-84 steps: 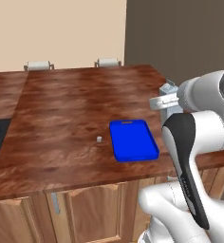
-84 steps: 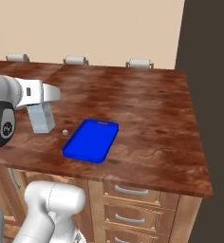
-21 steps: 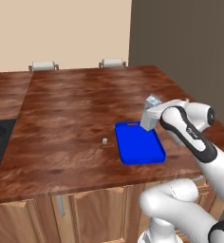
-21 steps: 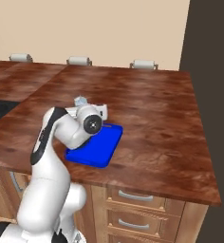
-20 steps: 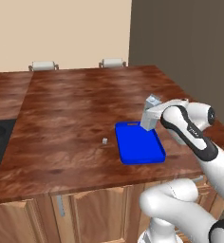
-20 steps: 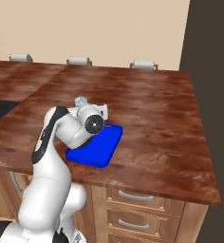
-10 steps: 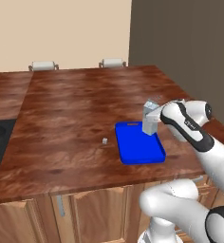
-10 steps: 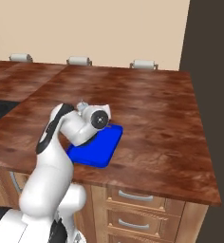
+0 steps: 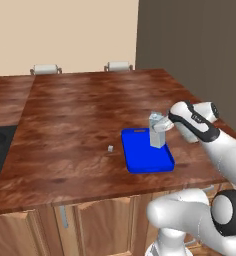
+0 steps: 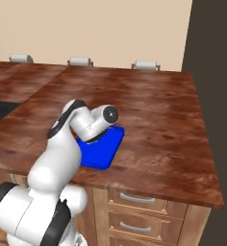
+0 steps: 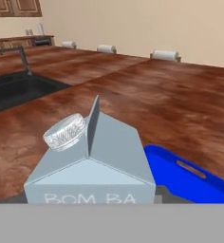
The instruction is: Take out the milk from the fridge and place it on the tray on the counter. Then take the sugar cube near the tray and place it in the tray.
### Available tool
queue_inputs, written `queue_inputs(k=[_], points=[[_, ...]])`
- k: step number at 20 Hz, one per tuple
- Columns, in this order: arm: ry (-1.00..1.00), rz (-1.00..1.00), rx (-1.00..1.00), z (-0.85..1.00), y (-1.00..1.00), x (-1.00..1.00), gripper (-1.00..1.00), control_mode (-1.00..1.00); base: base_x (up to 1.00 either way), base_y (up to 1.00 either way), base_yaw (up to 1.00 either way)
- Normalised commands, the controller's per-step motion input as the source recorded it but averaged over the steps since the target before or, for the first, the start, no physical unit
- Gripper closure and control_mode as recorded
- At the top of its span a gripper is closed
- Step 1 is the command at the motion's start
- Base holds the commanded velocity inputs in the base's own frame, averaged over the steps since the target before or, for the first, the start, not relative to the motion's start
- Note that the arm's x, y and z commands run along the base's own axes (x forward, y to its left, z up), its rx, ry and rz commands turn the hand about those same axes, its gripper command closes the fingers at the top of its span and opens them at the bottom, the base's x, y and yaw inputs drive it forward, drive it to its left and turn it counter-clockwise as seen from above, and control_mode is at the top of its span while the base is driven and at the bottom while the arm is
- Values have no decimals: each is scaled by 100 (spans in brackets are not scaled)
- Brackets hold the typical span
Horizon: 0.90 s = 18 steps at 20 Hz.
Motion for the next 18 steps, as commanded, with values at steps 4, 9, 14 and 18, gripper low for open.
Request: queue_inputs(k=[4, 9, 14, 18], points=[[3, 9, 1, -34, -1, 38, 100, -100, 0, 0, 0], [0, 6, 0, -38, 0, 31, 100, -100, 0, 0, 0], [0, 5, 2, -31, -12, 33, 100, -100, 0, 0, 0], [0, 2, 0, -13, -12, 42, 100, -100, 0, 0, 0]])
